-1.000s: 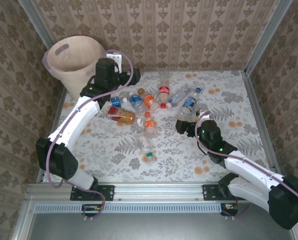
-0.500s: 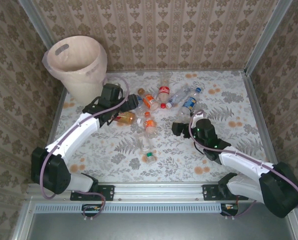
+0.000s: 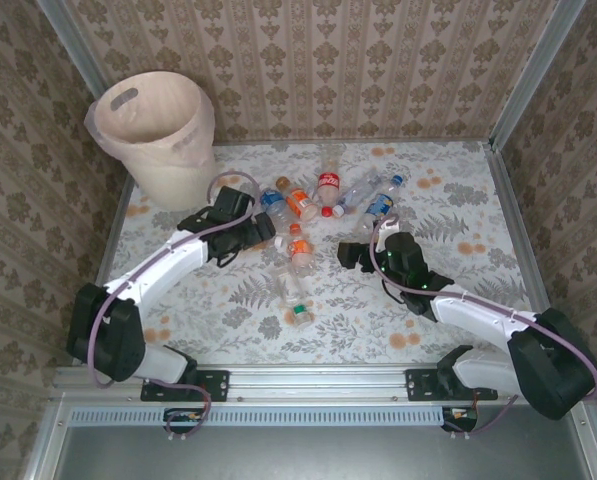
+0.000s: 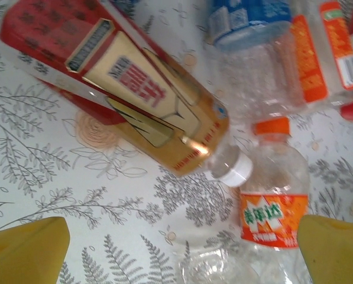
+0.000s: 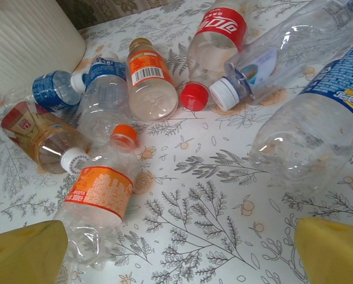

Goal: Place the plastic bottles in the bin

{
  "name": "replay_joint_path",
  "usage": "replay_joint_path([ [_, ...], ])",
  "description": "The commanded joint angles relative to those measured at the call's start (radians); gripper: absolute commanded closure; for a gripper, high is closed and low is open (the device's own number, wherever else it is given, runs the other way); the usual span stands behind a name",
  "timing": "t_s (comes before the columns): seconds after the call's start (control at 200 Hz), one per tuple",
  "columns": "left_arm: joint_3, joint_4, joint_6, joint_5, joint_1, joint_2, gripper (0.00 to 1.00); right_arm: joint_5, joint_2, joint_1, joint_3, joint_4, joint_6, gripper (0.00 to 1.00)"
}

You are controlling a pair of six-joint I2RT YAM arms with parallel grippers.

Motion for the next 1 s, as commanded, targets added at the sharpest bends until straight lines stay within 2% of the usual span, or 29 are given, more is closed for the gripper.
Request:
replay_joint_path([
  [0.0,0.035,0.006,-0.113,-0.075,0.02,0.035,0.0,-0.007,-0.003,0.008,0.021,0.029,0.006,0.0],
  [0.065,0.054,-0.012,-0.196,-0.117,0.042,0.07,0.0,-0.004,-0.011,0.008,0.015,0.026,0.006,0.0],
  [0.165,0.082,-0.016,-0.317,-0.103,0.107,0.132,0.0,0.004,-0.031,0.01,0.006,0.018,0.006,0.0],
  [0.41,0.157,-0.013,-0.453,-0.104,0.154,0.283,0.0,0.054,-0.116,0.012,-0.031,-0.019,-0.006,0.0],
  [0.495,0.174,0.018,-0.474,-0.085,0.161,0.326,0.0,0.068,-0.142,0.012,-0.043,-0.027,-0.007,0.0],
  [0.74,0.231,0.02,-0.483,-0.12,0.165,0.412,0.01,0.082,-0.183,0.011,-0.057,-0.046,-0.006,0.0],
  [0.995,0.199,0.053,-0.494,-0.134,0.174,0.438,0.11,0.084,-0.197,0.011,-0.058,-0.055,-0.006,0.0],
])
